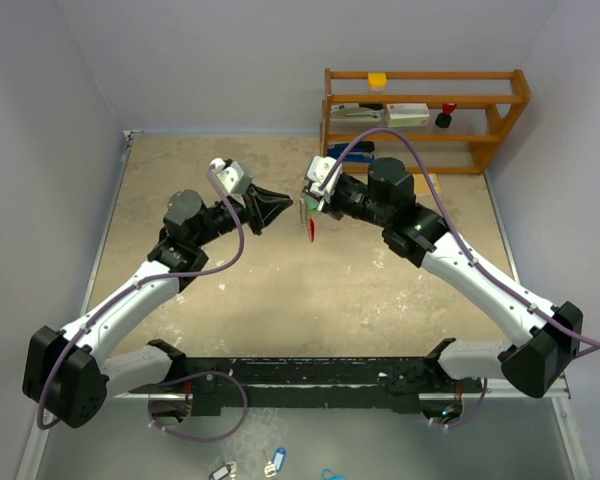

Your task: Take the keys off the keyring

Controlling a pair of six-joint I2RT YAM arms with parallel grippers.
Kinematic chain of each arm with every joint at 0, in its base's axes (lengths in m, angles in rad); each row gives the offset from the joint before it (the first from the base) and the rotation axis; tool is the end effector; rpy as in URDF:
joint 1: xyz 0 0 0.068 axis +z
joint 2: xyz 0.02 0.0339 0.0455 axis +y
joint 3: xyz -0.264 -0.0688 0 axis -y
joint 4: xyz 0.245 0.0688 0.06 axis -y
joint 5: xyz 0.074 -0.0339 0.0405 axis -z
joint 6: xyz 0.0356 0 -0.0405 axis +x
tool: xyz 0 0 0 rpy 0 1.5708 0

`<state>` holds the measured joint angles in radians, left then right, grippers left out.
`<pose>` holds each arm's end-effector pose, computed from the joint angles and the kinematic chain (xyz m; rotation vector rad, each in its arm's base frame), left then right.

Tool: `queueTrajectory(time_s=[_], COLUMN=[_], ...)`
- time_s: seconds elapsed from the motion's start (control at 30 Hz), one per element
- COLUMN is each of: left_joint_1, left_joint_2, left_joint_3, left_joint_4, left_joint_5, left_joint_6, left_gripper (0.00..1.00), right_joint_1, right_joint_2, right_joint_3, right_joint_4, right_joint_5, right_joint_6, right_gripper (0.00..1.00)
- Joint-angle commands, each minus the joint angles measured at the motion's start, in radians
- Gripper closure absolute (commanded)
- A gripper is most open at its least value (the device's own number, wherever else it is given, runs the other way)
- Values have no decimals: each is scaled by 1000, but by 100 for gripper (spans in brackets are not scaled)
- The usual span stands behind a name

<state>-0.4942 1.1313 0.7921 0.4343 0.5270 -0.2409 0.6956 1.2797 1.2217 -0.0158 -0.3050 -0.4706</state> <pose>0.2230 -0.1405 0.3374 0.6324 1.4350 -0.9727 0.2234 0.2004 0.4041 -1.0994 1.2412 0.4218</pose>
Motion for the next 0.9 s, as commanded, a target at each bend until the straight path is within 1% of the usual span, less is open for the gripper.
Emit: queueTrajectory(time_s=[0.0, 0.1, 0.17, 0.2, 0.33, 0.47, 0.63, 0.87], left_joint_1=[-6, -6, -7, -7, -7, -9, -10, -17], left_joint_2=[-27, -19, -16, -16, -19, -26, -25, 10], left_joint_3=[-7, -29, -47, -55, -82, -113, -147, -146], left_joint_4=[101, 159, 199, 219, 268, 335, 416, 442], left_joint_5=[30, 40, 51, 54, 86, 95, 51, 9], left_joint_6=[-17, -22, -21, -17, 5, 14, 23, 46], left_gripper=[86, 79, 77, 77, 83, 82, 82, 82], right_joint_1=[6, 6, 7, 6, 8, 11, 15, 21], right_joint_2=[-33, -37, -39, -41, -46, -47, -49, -62], right_joint_3=[6, 2, 0, -1, -5, -7, -10, -11], right_joint_4=[70, 73, 74, 75, 84, 89, 93, 91], right_joint_5=[-1, -11, -15, -17, -35, -50, -65, -78], right_joint_6=[12, 20, 24, 25, 34, 39, 46, 52], right_gripper=[100, 100, 100, 100, 100, 100, 100, 100])
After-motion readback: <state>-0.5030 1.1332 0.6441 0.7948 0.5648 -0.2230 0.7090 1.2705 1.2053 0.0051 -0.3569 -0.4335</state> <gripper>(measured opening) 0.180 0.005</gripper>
